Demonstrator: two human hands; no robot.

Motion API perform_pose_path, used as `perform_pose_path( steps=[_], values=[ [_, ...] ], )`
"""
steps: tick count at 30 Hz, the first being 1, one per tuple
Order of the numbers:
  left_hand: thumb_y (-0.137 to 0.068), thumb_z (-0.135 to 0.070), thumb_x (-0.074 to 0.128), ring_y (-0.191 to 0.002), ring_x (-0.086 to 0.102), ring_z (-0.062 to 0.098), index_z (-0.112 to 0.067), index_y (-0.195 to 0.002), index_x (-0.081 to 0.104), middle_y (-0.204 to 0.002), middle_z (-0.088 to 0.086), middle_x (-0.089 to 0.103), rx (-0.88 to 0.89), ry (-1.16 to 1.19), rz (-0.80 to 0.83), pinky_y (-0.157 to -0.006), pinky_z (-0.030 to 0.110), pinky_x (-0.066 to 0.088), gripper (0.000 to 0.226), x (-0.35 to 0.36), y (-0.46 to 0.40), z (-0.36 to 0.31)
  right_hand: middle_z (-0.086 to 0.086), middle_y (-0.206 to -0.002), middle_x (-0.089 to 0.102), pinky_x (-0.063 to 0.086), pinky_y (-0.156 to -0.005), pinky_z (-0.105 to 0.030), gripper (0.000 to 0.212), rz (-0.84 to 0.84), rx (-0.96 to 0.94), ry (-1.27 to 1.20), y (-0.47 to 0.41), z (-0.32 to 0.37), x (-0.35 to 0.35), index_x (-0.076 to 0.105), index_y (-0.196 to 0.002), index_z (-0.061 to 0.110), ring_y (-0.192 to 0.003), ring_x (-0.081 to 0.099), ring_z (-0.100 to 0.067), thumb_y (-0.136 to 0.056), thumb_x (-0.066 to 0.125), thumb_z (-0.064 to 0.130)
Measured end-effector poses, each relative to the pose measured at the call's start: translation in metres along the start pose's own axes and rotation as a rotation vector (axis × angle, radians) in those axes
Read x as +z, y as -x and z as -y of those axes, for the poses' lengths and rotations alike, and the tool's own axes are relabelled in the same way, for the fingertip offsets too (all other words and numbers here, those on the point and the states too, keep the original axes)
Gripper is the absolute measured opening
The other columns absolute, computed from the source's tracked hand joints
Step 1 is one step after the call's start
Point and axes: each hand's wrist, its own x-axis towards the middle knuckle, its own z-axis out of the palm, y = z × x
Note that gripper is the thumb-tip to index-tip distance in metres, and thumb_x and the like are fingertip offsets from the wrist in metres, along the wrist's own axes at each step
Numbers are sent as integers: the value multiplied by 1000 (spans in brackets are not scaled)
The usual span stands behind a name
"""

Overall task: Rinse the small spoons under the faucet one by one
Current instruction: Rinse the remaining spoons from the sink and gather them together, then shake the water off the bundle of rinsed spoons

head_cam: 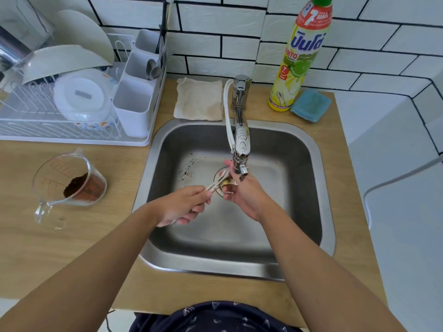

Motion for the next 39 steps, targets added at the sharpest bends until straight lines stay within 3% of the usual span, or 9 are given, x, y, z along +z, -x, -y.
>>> perform_pose_path(
  steps=[5, 9, 16, 19, 23, 26, 30, 35, 39],
  values=[
    [-106, -39, 42, -54, 50, 13, -18, -105, 57, -80, 4, 59, -41, -395, -354, -43, 24, 41, 25, 1, 15, 23, -4, -78, 60, 61, -69, -37, 27, -336, -57, 354, 6, -19, -16, 54, -77, 16, -59, 61, -13, -91, 77, 22],
    [-108, -37, 35, -70, 62, 27, -13, -99, 51, -84, 11, 64, 20, -795, -604, -58, 38, 50, 30, 10, 13, 7, 1, -57, 44, 34, -55, -30, 37, -550, -217, 679, 18, -2, -29, 38, -59, 20, -60, 42, -20, -78, 68, 8],
    [-108, -33, 36, -45, 48, 16, -20, -89, 40, -60, 0, 54, 377, -695, -887, -42, 32, 36, 23, 29, 12, -21, 7, -58, 38, 30, -51, -16, 29, -725, -700, 771, 39, 50, -29, 38, -61, 15, -53, 35, -5, -74, 63, 9],
    [-107, -29, 39, -53, 57, 24, -15, -95, 44, -69, 6, 60, 284, -691, -855, -47, 41, 49, 19, 28, 9, -14, 8, -61, 45, 32, -56, -16, 21, -681, -701, 851, 37, 31, -36, 50, -66, 16, -57, 41, -2, -76, 65, 6],
    [-99, -9, 59, -88, 67, 28, -1, -120, 55, -108, 16, 64, -254, -914, -522, -80, 41, 60, 23, 23, 9, -11, -10, -125, 67, 48, -97, -34, 59, -211, 99, 1363, 38, 0, -56, 55, -142, 13, -116, 62, -28, -88, 77, 26],
    [-108, -29, 38, -72, 65, 30, -7, -108, 50, -90, 15, 66, 0, -735, -728, -70, 47, 58, 25, 29, 8, -10, -1, -89, 69, 50, -75, -32, 14, -393, -161, 1208, 36, 7, -48, 64, -89, 21, -88, 65, -21, -85, 77, 22],
    [-103, -28, 53, -77, 66, 30, -7, -111, 52, -98, 15, 66, -41, -845, -639, -70, 44, 56, 23, 28, 7, -19, 7, -64, 54, 36, -56, -16, 28, -628, -542, 901, 39, 18, -44, 47, -67, 28, -60, 47, -5, -78, 66, 10],
    [-91, -9, 72, -112, 64, 33, 0, -129, 55, -125, 15, 60, -331, -1047, -482, -90, 36, 55, 43, 20, 12, -27, -11, -148, 54, 45, -105, -31, 60, -24, 352, 1567, 41, 17, -61, 51, -146, 15, -133, 53, -28, -92, 72, 30],
    [-93, -8, 68, -107, 65, 35, -1, -130, 51, -124, 18, 58, -247, -805, -609, -86, 38, 56, 42, 14, 11, -27, -14, -129, 70, 44, -99, -28, 31, -337, -268, 1373, 23, 68, -44, 68, -128, 9, -120, 63, -31, -100, 58, 18]
  ],
)
